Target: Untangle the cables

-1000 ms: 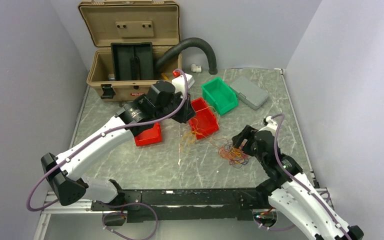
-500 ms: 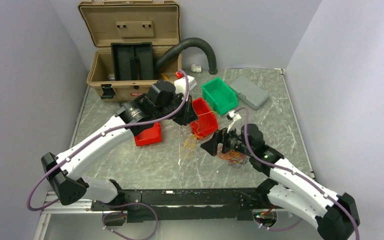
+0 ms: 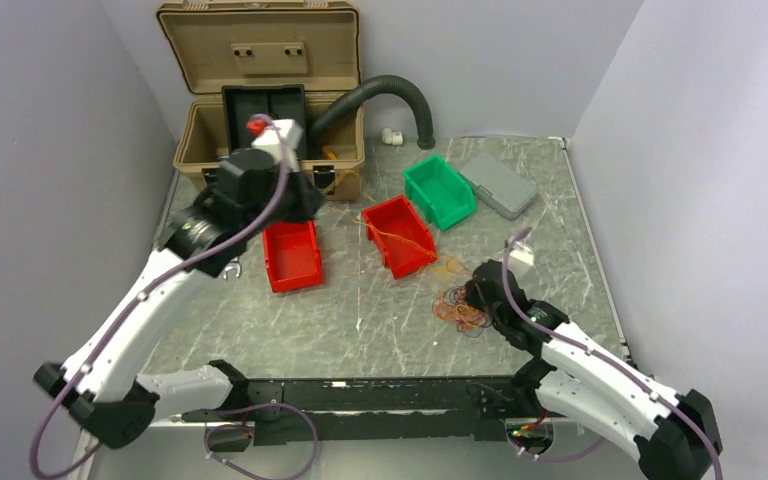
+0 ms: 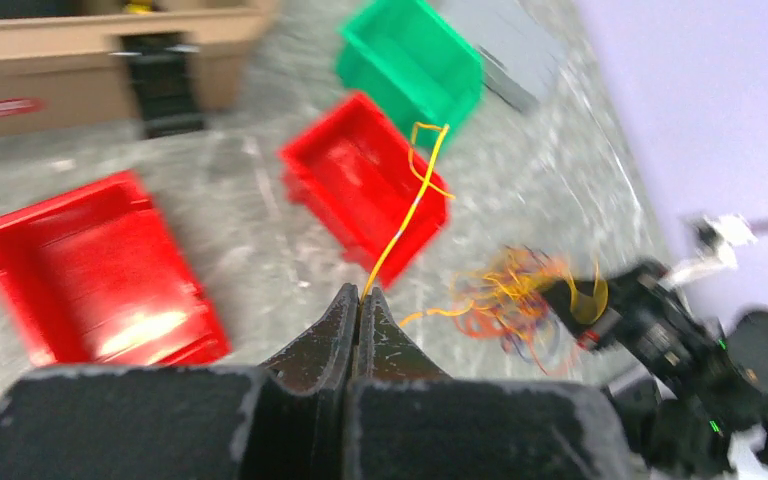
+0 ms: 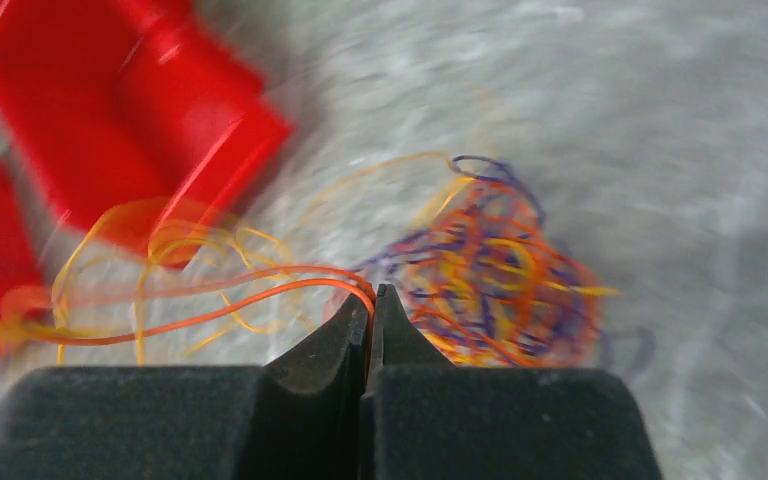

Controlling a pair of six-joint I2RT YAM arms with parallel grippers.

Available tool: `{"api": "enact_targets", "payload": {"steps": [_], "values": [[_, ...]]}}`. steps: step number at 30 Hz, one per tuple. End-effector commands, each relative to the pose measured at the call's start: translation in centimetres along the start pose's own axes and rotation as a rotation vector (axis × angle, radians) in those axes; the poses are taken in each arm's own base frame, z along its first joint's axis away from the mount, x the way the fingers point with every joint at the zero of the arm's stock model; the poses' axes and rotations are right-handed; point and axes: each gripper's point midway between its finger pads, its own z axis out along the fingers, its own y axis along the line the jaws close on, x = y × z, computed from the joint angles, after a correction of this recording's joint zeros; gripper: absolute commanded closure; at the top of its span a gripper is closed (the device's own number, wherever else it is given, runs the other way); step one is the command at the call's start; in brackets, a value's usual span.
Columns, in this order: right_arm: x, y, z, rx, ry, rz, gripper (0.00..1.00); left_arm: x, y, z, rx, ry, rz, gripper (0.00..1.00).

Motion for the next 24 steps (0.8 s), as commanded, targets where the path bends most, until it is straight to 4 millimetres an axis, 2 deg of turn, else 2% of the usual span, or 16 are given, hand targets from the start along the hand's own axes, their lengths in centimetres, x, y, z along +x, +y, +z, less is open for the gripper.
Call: {"api": "enact_targets", "payload": {"steps": [1, 6, 9, 12, 20, 22, 24], "values": [[-1.5, -8.7, -2.4, 0.396, -0.168, 0.221, 1.0, -2.1, 6.8, -4.3, -0.252, -0.17, -0.129, 1.0], [-2.5, -11.6, -5.0, 0.504, -0.266, 0.349, 1.0, -3.0, 11.5, -8.8, -0.465, -0.308, -0.175, 1.0], [-3.0, -11.8, -5.5, 0.511, -0.29, 0.391, 1.0, -3.7, 12.4, -10.5, -0.511, -0.355, -0.151, 1.0], [-3.0, -12.8, -6.3, 0.575, -0.309, 0.44, 1.0, -4.4, 14.2, -12.6, -0.638, -0.378, -0.127, 1.0], [-3.2, -13.4, -7.2, 0.625, -0.319, 0.455, 1.0, -8.2, 16.4, -19.1, -0.873, -0.505, -0.055, 1.0], [-3.4, -13.3, -7.3, 0.611, -0.318, 0.455, 1.0, -9.1, 15.6, -18.9, -0.812, -0.512, 0.009, 1.0], [-3.5, -13.2, -7.4, 0.602, -0.321, 0.458, 1.0, -9.3, 15.8, -19.5, -0.838, -0.529, 0.017, 1.0]]}}
